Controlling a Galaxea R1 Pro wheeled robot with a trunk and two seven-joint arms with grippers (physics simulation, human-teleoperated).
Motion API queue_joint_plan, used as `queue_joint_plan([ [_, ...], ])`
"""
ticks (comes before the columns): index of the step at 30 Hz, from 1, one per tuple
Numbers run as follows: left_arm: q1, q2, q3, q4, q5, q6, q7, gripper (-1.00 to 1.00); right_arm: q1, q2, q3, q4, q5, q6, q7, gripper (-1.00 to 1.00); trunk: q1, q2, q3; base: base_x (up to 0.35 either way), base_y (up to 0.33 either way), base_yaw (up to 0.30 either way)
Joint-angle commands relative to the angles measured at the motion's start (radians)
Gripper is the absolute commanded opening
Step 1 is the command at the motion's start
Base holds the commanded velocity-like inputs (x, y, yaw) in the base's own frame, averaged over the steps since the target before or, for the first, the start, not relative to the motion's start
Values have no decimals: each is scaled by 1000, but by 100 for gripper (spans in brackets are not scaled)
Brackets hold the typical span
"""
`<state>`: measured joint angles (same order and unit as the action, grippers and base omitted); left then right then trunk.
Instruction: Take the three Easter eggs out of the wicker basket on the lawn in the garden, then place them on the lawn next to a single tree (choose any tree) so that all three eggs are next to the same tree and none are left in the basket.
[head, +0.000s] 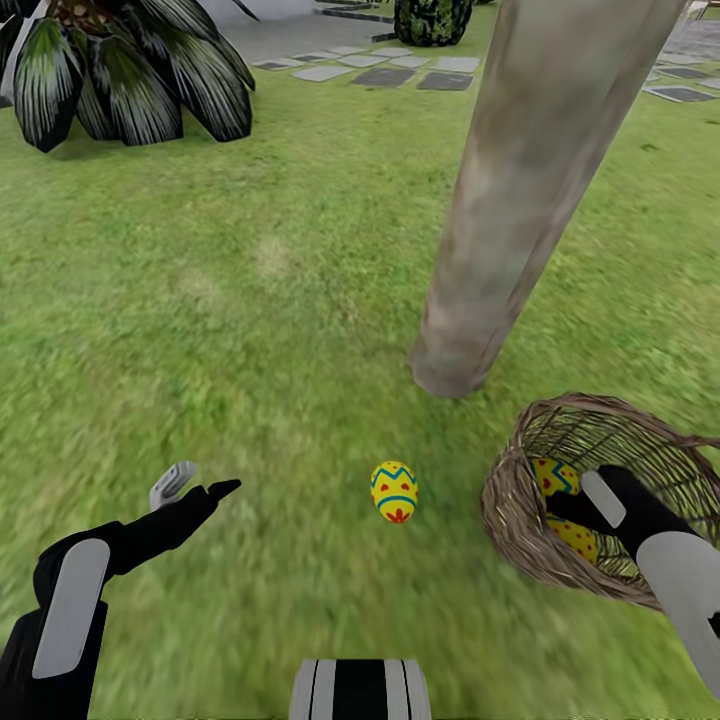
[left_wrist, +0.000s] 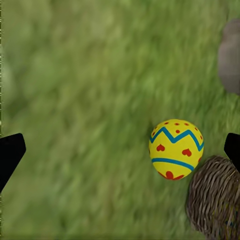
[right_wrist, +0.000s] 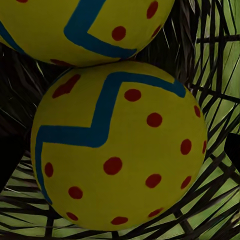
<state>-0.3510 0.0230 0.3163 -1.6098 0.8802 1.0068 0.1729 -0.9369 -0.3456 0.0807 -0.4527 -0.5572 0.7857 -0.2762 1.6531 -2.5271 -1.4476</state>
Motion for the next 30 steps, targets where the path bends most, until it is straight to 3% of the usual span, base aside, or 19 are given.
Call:
queue_joint_plan([
  [1, 0, 0, 1, -1, 11, 4, 10, 100, 0, -1, 8, -1, -10, 3, -8, 100, 0, -1, -5, 0, 0, 0],
  [11, 0, 0, 0, -1, 11, 3, 10, 100, 0, -1, 10, -2, -12, 6, -8, 100, 3, -2, -28, 0, 0, 0],
  [30, -1, 0, 1, -1, 11, 4, 10, 100, 0, 0, 17, -1, -13, 9, -5, 100, 3, -2, -28, 0, 0, 0],
])
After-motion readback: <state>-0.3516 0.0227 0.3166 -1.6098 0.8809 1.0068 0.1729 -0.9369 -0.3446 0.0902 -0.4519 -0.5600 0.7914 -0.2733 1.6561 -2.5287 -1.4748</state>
